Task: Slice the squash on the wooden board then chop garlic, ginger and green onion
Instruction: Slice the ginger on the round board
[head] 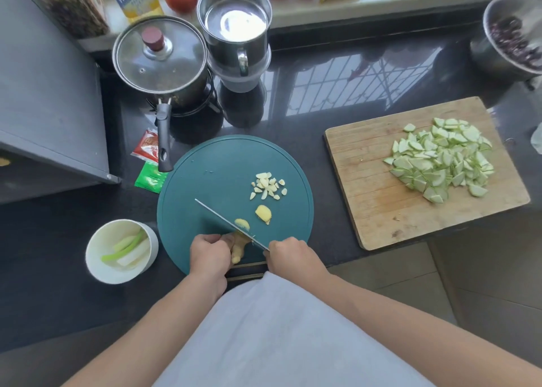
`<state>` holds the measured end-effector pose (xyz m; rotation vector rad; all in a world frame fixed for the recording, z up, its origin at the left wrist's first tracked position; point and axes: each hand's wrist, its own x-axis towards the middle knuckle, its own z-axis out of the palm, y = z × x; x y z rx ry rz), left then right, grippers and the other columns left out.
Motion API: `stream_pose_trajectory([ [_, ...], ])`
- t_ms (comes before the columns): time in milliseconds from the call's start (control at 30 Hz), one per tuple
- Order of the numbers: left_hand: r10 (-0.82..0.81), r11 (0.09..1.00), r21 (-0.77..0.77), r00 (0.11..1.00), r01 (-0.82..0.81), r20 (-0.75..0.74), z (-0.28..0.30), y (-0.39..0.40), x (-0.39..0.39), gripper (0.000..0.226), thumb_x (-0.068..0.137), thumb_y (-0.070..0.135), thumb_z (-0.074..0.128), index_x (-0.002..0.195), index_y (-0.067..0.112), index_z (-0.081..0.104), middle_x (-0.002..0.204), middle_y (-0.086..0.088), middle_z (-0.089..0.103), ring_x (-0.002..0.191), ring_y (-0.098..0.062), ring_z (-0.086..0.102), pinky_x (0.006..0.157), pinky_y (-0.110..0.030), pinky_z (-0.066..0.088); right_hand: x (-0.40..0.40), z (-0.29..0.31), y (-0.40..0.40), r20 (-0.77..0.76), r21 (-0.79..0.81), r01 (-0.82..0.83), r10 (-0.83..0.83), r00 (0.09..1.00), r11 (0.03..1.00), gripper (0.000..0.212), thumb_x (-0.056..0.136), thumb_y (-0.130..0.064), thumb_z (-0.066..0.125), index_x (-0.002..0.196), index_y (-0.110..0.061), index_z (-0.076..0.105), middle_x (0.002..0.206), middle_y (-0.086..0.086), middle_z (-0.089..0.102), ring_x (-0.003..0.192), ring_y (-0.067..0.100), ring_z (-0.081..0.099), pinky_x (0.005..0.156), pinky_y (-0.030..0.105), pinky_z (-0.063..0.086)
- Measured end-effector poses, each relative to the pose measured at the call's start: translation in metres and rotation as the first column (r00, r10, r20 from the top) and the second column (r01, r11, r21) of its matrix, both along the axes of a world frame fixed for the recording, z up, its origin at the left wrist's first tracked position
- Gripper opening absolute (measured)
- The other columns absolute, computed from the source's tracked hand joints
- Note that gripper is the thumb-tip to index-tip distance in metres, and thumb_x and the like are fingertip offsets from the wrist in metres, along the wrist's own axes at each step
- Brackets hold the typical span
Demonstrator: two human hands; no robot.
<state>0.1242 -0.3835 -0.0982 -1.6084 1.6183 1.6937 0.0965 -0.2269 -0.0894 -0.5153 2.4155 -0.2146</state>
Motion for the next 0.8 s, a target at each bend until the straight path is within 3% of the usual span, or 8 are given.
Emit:
stream_pose_trajectory([
  [133, 0.025, 1.0, 0.005, 1.0, -0.025, -0.006, 0.003, 0.001, -0.001, 0.031, 0.087, 0.006, 0.063, 0.116, -0.007, 0.058, 0.102, -0.026, 0.069, 0.098, -0.038, 0.069, 0.092, -0.055, 0.057, 0.002, 0.01, 0.001, -0.145, -0.133, -0.088, 0.068, 0.987, 0.987, 0.029, 0.101, -0.044, 0.038, 0.096, -0.015, 0.039, 0.091, 0.006, 0.044, 0.06, 0.039, 0.05, 0.051, 0.037, 0.037],
  [267, 0.03, 0.999, 0.034, 0.999, -0.029, -0.02, -0.001, -0.001, 0.001, 0.039, 0.084, 0.011, 0.067, 0.115, -0.01, 0.059, 0.095, -0.022, 0.066, 0.088, -0.033, 0.065, 0.091, -0.057, 0.058, 0.006, 0.016, 0.011, -0.175, -0.109, -0.239, 0.218, 0.96, 0.965, 0.01, 0.103, -0.027, 0.033, 0.099, -0.022, 0.026, 0.085, 0.003, 0.052, 0.052, 0.035, 0.037, 0.048, 0.039, 0.032],
  [400, 0.014, 0.998, 0.057, 1.0, -0.013, -0.016, -0.003, -0.001, 0.0, 0.03, 0.082, 0.012, 0.067, 0.109, 0.003, 0.055, 0.085, -0.021, 0.066, 0.09, -0.036, 0.067, 0.092, -0.056, 0.057, 0.006, 0.014, 0.015, -0.122, -0.005, -0.231, 0.229, 0.966, 0.973, 0.026, 0.093, -0.011, 0.04, 0.092, -0.023, 0.017, 0.077, 0.001, 0.053, 0.052, 0.032, 0.036, 0.049, 0.037, 0.026],
  [500, 0.017, 1.0, 0.023, 1.0, -0.017, 0.006, -0.004, -0.004, -0.002, 0.022, 0.083, 0.007, 0.064, 0.099, 0.013, 0.05, 0.093, -0.018, 0.07, 0.096, -0.034, 0.068, 0.09, -0.053, 0.058, 0.004, 0.011, 0.006, -0.092, 0.02, -0.227, 0.228, 0.969, 0.974, 0.033, 0.092, -0.008, 0.044, 0.09, -0.023, 0.015, 0.073, 0.0, 0.049, 0.054, 0.033, 0.041, 0.051, 0.037, 0.03],
  [633, 0.031, 0.999, -0.021, 0.999, -0.03, 0.022, -0.007, -0.009, -0.005, 0.023, 0.084, 0.005, 0.066, 0.098, 0.015, 0.051, 0.1, -0.013, 0.067, 0.094, -0.026, 0.065, 0.083, -0.044, 0.058, 0.003, 0.009, -0.004, -0.045, 0.019, -0.205, 0.206, 0.978, 0.979, 0.027, 0.094, -0.008, 0.037, 0.091, -0.021, 0.013, 0.074, 0.001, 0.045, 0.055, 0.032, 0.04, 0.052, 0.037, 0.032],
  [800, 0.013, 0.999, -0.04, 1.0, -0.012, 0.027, -0.006, -0.009, -0.005, 0.019, 0.087, 0.009, 0.066, 0.104, 0.009, 0.057, 0.102, -0.018, 0.07, 0.096, -0.03, 0.067, 0.091, -0.051, 0.058, 0.003, 0.01, -0.011, -0.076, 0.013, -0.212, 0.212, 0.974, 0.977, 0.031, 0.087, -0.005, 0.041, 0.093, -0.021, 0.014, 0.07, 0.002, 0.047, 0.049, 0.027, 0.038, 0.043, 0.033, 0.021],
])
